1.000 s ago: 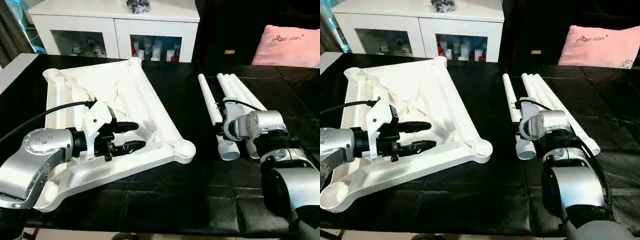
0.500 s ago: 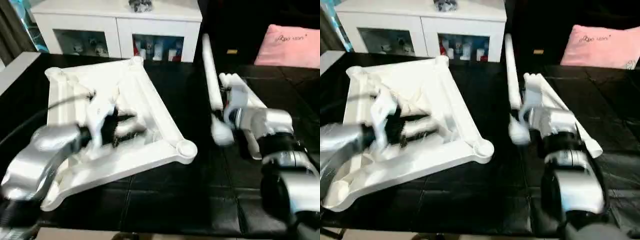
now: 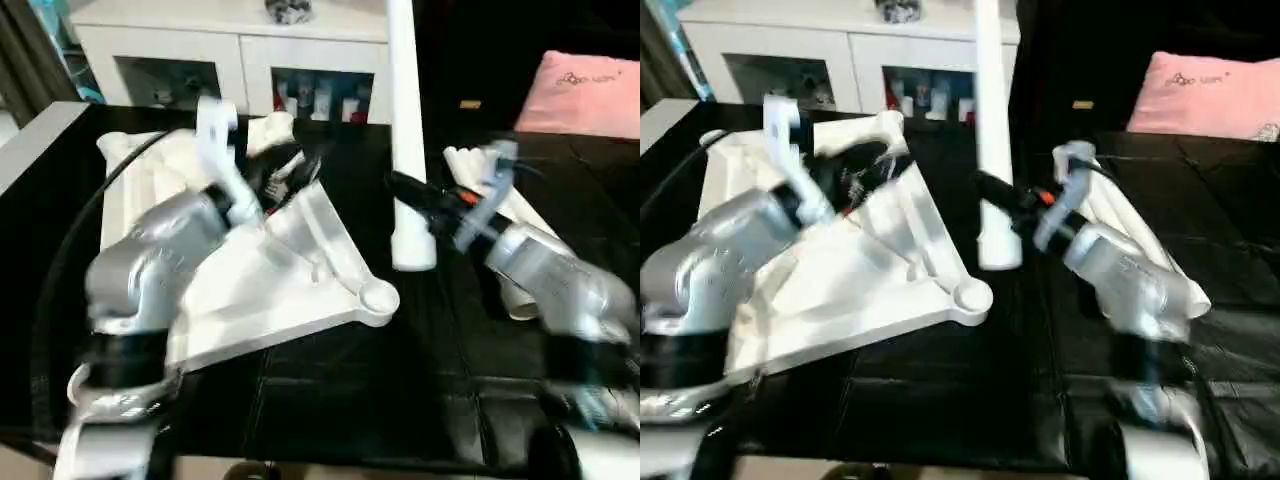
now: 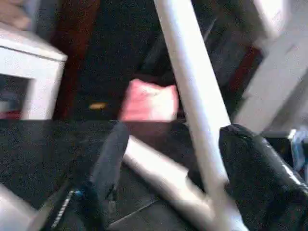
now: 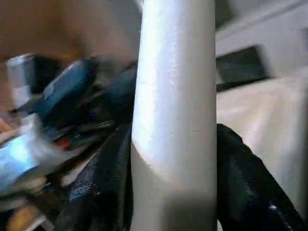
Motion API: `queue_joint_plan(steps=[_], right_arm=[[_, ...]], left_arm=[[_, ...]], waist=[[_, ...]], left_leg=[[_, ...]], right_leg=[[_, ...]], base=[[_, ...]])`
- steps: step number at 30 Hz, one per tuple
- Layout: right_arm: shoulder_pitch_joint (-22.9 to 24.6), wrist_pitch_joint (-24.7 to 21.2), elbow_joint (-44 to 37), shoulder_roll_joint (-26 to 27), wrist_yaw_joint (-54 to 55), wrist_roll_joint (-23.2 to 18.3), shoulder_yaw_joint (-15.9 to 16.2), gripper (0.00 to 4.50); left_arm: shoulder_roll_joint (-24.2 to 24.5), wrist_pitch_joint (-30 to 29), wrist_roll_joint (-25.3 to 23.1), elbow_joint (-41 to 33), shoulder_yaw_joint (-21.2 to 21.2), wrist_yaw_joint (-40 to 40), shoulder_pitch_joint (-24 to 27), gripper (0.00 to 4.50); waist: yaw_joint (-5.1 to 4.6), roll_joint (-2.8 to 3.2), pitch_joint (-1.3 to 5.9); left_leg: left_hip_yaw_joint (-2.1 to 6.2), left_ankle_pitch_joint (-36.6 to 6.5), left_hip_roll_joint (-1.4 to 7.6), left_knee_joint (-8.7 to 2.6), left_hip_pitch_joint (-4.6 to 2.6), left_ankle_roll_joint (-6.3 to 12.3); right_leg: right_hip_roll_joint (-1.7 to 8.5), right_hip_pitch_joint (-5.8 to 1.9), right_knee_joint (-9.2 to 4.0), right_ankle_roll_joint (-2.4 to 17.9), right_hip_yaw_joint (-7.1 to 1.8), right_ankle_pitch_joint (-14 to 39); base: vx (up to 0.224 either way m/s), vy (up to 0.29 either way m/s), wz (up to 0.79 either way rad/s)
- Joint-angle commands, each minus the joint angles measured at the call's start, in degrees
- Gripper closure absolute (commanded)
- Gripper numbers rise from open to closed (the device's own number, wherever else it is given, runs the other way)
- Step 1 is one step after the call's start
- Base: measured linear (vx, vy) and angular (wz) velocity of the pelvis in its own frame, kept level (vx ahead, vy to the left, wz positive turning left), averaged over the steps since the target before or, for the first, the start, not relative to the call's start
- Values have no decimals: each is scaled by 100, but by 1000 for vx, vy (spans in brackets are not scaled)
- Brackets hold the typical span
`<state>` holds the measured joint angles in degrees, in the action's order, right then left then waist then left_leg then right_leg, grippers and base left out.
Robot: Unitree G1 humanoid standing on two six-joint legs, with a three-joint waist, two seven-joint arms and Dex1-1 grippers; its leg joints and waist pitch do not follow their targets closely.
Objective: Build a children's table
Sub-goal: Pick table leg
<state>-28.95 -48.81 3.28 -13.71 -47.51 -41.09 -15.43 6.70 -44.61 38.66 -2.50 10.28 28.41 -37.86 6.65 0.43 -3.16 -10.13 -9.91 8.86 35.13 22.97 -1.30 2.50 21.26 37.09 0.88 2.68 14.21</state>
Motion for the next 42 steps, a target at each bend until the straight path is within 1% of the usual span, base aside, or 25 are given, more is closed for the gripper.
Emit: queue_joint_plan(steps=[1, 2, 4, 5, 6, 7, 8, 10, 12, 15, 17, 18, 21, 22, 23, 25, 28, 29, 30, 32, 36, 38, 39, 40, 42], right_arm=[[195, -127, -398, -74, -283, -351, 60, 260], [217, -142, -433, -78, -299, -385, 64, 260], [355, -225, -656, -104, -362, -566, 106, 260], [356, -225, -657, -104, -362, -567, 107, 260], [400, -241, -724, -113, -343, -571, 132, 260], [456, -266, -817, -137, -333, -574, 165, 260], [469, -275, -840, -145, -336, -579, 170, 260], [487, -279, -872, -156, -328, -576, 178, 260], [526, -286, -932, -178, -315, -597, 194, 260], [573, -263, -1038, -210, -259, -565, 291, 260], [568, -144, -1072, -218, -76, -355, 411, 260], [554, 68, -1094, -232, 90, -59, 522, 260], [497, 359, -1112, -243, 405, 431, 763, 260], [474, 458, -1107, -275, 569, 683, 922, 260], [472, 638, -1129, -275, 654, 883, 1030, 260], [451, 692, -1150, -227, 814, 979, 1094, 260], [463, 883, -1432, -59, 1098, 1175, 1357, 260], [462, 885, -1435, -53, 1106, 1180, 1363, 260], [451, 917, -1468, 30, 1202, 1242, 1431, 260], [446, 966, -1478, 66, 1257, 1301, 1482, 260], [443, 1232, -1490, 89, 1484, 1704, 1798, 260], [466, 1325, -1474, 52, 1591, 1926, 1956, 260], [467, 1329, -1471, 50, 1601, 1942, 1966, 260], [483, 1419, -1429, 17, 1707, 2155, 2088, 260], [507, 1558, -1406, 14, 1791, 2319, 2178, 260]], left_arm=[[-148, -407, 603, -135, 177, -8, -176, 74], [-169, -446, 659, -143, 194, -16, -189, 74], [-324, -673, 1017, -156, 321, -125, -291, 43], [-325, -674, 1019, -156, 322, -126, -292, 36], [-388, -780, 1192, -120, 382, -167, -343, 36], [-432, -932, 1410, -120, 401, -146, -381, 11], [-437, -974, 1465, -125, 402, -144, -388, 11], [-460, -1018, 1496, -146, 379, -169, -369, 0], [-480, -1076, 1492, -185, 330, -230, -338, 0], [-421, -1034, 1186, -208, 98, -296, -252, 0], [-448, -1007, 1131, -206, 63, -397, -226, 0], [-482, -992, 1147, -215, 89, -503, -239, 0], [-508, -971, 1112, -190, 120, -746, -289, 0], [-518, -975, 1088, -174, 138, -836, -303, 26], [-525, -981, 1043, -155, 152, -940, -317, 26], [-524, -921, 913, -149, 124, -1049, -326, 37], [-760, -787, 711, -138, 130, -1565, -318, 61], [-763, -782, 699, -138, 121, -1574, -317, 71], [-792, -729, 554, -144, 11, -1674, -302, 75], [-837, -717, 514, -142, -12, -1789, -306, 107], [-1015, -510, 159, -50, 8, -2443, -431, 126], [-1020, -420, -19, -30, -17, -2629, -473, 152], [-1023, -417, -25, -31, -16, -2639, -475, 159], [-1085, -384, -74, -40, 41, -2815, -508, 161], [-1161, -368, -74, -55, 124, -2995, -540, 164]], waist=[[47, -65, 404], [52, -66, 402], [52, -68, 397], [51, -56, 395], [58, -48, 392], [56, -50, 391], [61, -48, 393], [65, -65, 388], [72, -56, 387], [69, -48, 386], [71, -37, 394], [69, -46, 393], [51, -48, 378], [49, -40, 377], [39, -44, 377], [12, -48, 372], [3, -48, 378], [-4, -58, 374], [-8, -56, 374], [-11, -49, 371], [-25, -49, 361], [-37, -52, 362], [-38, -45, 362], [-42, -36, 359], [-51, -37, 359]], left_leg=[[165, -361, 435, -338, -144, 367], [159, -374, 435, -334, -149, 352], [174, -407, 439, -345, -143, 321], [169, -414, 433, -342, -140, 309], [178, -429, 441, -345, -148, 288], [179, -437, 437, -350, -150, 249], [180, -452, 437, -353, -151, 228], [176, -436, 431, -354, -144, 219], [178, -428, 433, -358, -142, 212], [189, -434, 445, -371, -148, 203], [198, -397, 451, -371, -148, 183], [199, -377, 453, -376, -143, 147], [196, -533, 447, -387, -146, 32], [197, -535, 453, -388, -150, -16], [197, -539, 446, -391, -153, -31], [202, -570, 444, -403, -150, -28], [200, -547, 448, -395, -146, 15], [200, -536, 447, -396, -141, 33], [201, -543, 446, -394, -138, 66], [201, -557, 446, -394, -136, 85], [209, -657, 451, -403, -143, 26], [211, -689, 449, -403, -142, 1], [213, -676, 448, -402, -141, 5], [219, -660, 448, -407, -137, -3], [213, -686, 448, -400, -143, -39]], right_leg=[[647, -248, -427, 1362, -284, -166], [644, -244, -427, 1363, -286, -133], [642, -237, -442, 1329, -282, 5], [641, -238, -451, 1319, -284, 32], [638, -226, -457, 1273, -290, 86], [634, -226, -461, 1255, -287, 127], [640, -228, -464, 1253, -287, 153], [634, -226, -474, 1210, -295, 184], [635, -227, -485, 1130, -299, 229], [620, -222, -493, 1049, -301, 205], [626, -224, -481, 999, -303, 122], [632, -222, -478, 1005, -299, 89], [635, -222, -498, 997, -304, 303], [634, -211, -505, 954, -309, 336], [628, -214, -504, 942, -309, 328], [625, -217, -502, 914, -314, 316], [627, -223, -494, 964, -316, 201], [626, -225, -497, 976, -315, 161], [624, -223, -496, 972, -318, 133], [633, -223, -498, 946, -322, 164], [624, -220, -520, 892, -323, 254], [620, -224, -521, 864, -327, 278], [620, -221, -521, 852, -331, 264], [615, -219, -521, 847, -329, 239], [614, -217, -515, 871, -330, 183]], base=[[0, 0, 0], [0, 0, 0], [0, 0, 0], [0, 0, 0], [0, 0, 0], [0, 0, 0], [0, 0, 0], [0, 0, 0], [0, 0, 0], [0, 0, 0], [0, 0, 0], [0, 0, 0], [0, 0, 0], [0, 0, 0], [0, 0, 0], [0, 0, 0], [0, 0, 0], [0, 0, 0], [0, 0, 0], [0, 0, 0], [0, 0, 0], [0, 0, 0], [0, 0, 0], [0, 0, 0], [0, 0, 0]])
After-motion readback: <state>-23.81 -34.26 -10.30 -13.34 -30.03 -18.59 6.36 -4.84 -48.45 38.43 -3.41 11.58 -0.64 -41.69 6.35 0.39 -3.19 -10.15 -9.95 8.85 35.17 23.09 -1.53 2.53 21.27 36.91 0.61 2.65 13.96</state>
